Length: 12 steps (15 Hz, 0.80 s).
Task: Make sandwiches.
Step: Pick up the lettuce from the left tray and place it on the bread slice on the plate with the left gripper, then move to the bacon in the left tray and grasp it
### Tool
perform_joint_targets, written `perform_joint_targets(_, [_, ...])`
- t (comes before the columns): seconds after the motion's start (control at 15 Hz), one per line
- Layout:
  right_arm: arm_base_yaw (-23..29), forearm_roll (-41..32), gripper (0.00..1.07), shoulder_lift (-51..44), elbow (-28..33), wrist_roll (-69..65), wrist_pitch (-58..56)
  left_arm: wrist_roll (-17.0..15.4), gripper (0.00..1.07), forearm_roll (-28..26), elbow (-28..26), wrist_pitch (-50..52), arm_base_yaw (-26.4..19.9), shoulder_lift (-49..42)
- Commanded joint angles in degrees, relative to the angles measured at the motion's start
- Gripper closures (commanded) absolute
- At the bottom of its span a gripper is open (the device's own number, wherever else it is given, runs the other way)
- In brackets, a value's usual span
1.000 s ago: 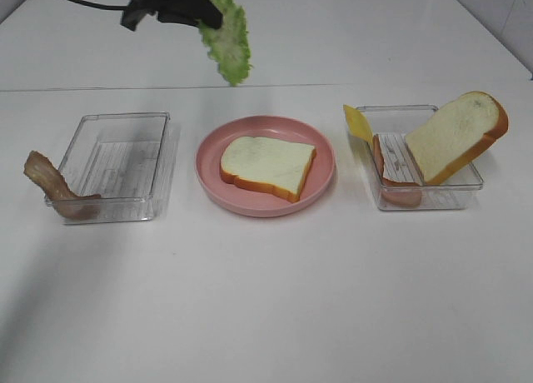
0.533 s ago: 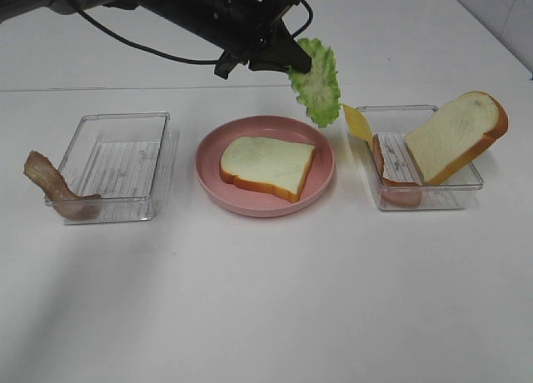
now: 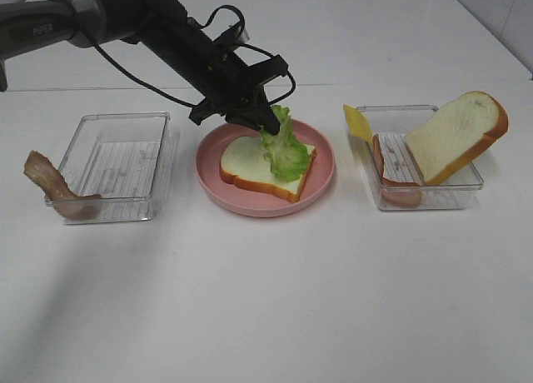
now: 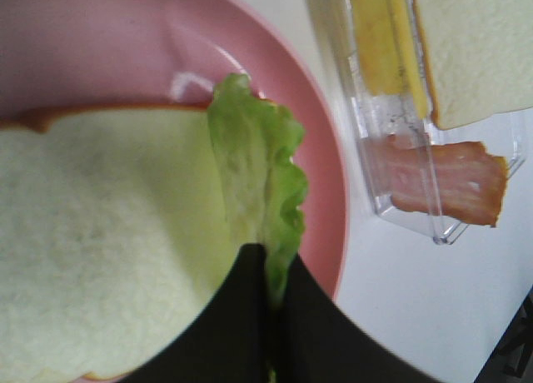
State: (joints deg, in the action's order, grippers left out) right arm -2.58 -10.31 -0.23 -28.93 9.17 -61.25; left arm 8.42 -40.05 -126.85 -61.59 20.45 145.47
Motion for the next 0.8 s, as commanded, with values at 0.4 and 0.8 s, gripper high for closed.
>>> perform_joint_targets(0.4, [-0.2, -0.2, 0.31, -1.2, 0.1, -0.1, 0.3, -2.2, 0.52, 5.5, -0.1, -2.4, 0.0, -0.1])
perform_joint_targets(0.8, [-0.2, -0.2, 0.31, -1.2, 0.1, -0.1, 0.3, -2.8, 0.32, 18.6, -8.2, -7.3, -0.1, -1.5])
